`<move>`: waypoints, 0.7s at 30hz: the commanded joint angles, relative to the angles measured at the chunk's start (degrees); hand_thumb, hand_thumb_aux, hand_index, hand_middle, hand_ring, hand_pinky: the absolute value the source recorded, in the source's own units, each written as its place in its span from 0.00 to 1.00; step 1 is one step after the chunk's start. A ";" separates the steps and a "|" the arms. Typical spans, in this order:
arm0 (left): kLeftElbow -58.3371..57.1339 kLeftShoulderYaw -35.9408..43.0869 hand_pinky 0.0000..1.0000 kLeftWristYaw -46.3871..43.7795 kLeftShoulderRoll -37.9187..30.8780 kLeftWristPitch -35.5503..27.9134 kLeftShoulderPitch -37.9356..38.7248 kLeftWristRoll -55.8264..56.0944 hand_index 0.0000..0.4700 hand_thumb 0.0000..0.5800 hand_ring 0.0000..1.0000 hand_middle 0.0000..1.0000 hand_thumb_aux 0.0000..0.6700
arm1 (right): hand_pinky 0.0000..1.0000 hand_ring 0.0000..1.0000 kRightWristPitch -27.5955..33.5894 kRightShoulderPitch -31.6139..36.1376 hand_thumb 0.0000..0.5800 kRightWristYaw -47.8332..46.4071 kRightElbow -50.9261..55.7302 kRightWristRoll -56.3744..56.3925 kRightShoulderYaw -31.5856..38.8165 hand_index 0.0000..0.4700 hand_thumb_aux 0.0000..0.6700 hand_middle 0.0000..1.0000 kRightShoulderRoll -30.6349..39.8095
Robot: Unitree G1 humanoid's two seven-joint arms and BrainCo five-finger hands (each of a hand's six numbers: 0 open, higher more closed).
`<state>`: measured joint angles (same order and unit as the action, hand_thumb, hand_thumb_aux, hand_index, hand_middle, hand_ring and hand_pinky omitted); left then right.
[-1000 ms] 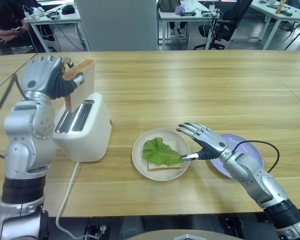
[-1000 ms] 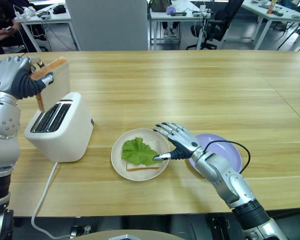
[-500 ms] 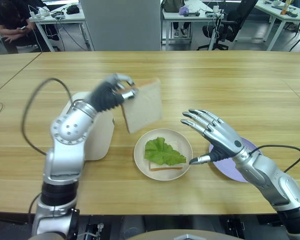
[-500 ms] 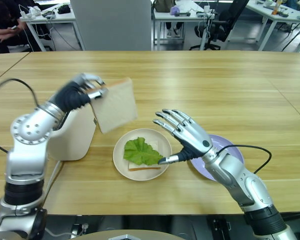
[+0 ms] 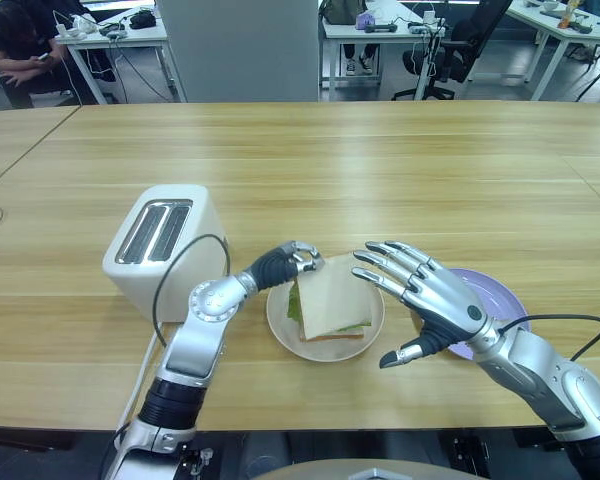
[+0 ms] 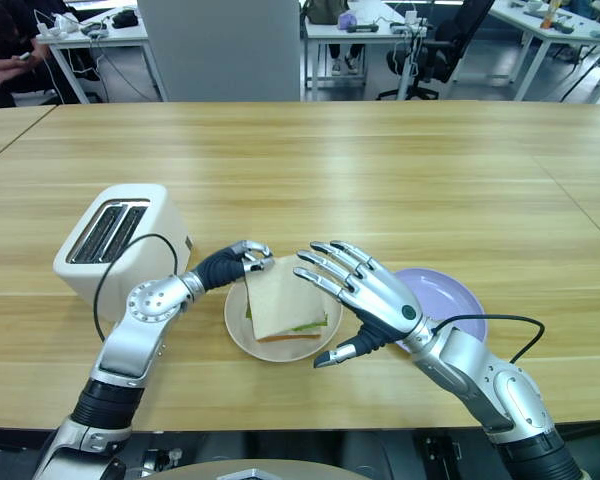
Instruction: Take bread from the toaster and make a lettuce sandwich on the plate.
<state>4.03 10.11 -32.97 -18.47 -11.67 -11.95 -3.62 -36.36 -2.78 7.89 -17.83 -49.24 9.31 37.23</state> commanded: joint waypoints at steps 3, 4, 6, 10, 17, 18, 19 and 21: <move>-9.69 3.27 1.00 1.20 -2.31 9.03 -1.85 -4.61 0.98 1.00 1.00 1.00 1.00 | 0.00 0.00 -0.56 -1.22 0.00 -2.13 1.21 -0.73 1.27 0.00 0.00 0.00 -0.18; -11.54 3.94 1.00 1.37 -2.67 10.71 -2.46 -5.60 0.98 1.00 1.00 1.00 1.00 | 0.00 0.00 -0.60 -1.34 0.00 -2.33 1.26 -0.66 1.33 0.00 0.00 0.00 -0.18; -15.30 5.27 1.00 2.30 -3.14 14.25 -3.89 -7.71 0.98 1.00 1.00 1.00 1.00 | 0.00 0.00 -0.58 -1.58 0.00 -2.80 1.43 -0.60 1.52 0.00 0.00 0.00 -0.09; -24.10 8.58 1.00 7.53 -4.04 23.00 -7.71 -14.53 0.98 1.00 1.00 1.00 1.00 | 0.00 0.00 -0.56 -2.13 0.00 -3.45 1.74 -0.53 1.78 0.00 0.00 0.00 0.05; -32.06 9.42 1.00 18.37 -3.68 32.90 -11.78 -20.93 0.98 1.00 1.00 1.00 1.00 | 0.00 0.00 -0.88 -2.57 0.00 -4.67 2.30 -0.34 2.16 0.00 0.00 0.00 0.24; -32.89 9.51 1.00 20.19 -3.71 34.32 -12.28 -21.91 0.98 1.00 1.00 1.00 1.00 | 0.00 0.00 -0.91 -2.61 0.00 -4.84 2.45 -0.39 2.24 0.00 0.00 0.00 0.27; -33.43 9.64 0.22 22.38 -3.87 35.73 -12.78 -23.22 0.70 0.92 0.22 0.22 0.72 | 0.00 0.00 -0.93 -2.73 0.00 -4.99 2.50 -0.45 2.29 0.00 0.00 0.00 0.31; -34.27 9.83 0.00 26.21 -4.34 37.27 -13.80 -25.86 0.51 0.77 0.00 0.00 0.52 | 0.00 0.00 -0.96 -2.87 0.00 -5.30 2.63 -0.44 2.45 0.00 0.00 0.00 0.35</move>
<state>-28.70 19.44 -10.21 -21.96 24.00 -24.58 -26.38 -37.05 -5.00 3.61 -16.20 -49.31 11.29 37.23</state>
